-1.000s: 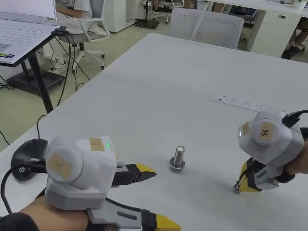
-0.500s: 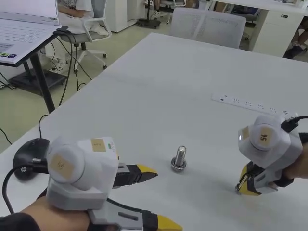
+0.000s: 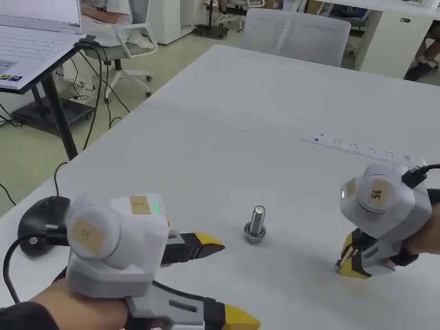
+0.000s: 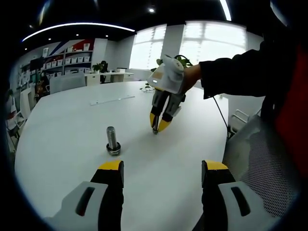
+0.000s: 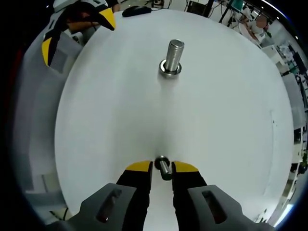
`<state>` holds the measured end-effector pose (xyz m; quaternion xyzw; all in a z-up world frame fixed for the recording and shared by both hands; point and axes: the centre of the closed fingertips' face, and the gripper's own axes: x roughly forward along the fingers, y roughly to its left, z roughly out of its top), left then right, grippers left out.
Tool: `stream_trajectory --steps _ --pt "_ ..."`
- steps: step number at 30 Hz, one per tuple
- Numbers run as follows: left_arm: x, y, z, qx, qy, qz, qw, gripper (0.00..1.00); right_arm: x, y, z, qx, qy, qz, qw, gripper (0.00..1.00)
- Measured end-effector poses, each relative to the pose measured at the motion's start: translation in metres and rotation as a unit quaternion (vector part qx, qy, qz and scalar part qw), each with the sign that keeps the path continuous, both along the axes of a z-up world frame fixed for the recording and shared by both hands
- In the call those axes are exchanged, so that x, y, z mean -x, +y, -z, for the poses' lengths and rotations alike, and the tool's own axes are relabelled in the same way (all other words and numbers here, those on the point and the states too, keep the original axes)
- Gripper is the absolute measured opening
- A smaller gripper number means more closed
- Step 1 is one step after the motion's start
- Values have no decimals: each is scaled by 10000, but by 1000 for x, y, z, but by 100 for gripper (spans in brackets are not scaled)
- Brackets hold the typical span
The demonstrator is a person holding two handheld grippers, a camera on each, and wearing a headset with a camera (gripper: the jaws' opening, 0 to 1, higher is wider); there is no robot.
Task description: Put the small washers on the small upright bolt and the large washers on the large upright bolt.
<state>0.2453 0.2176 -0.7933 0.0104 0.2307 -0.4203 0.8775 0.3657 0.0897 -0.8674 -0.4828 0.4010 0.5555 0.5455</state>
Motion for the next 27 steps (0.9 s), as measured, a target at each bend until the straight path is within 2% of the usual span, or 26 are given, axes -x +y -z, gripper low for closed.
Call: stream_trajectory --steps 17,27 --pt "0 -2 -1 -26 -10 40 10000 65 2 -7 -12 -309 -31 354 9989 32" --pt "0 -3 -3 -40 -37 82 10000 66 10 -14 -23 -709 -47 787 9944 47"
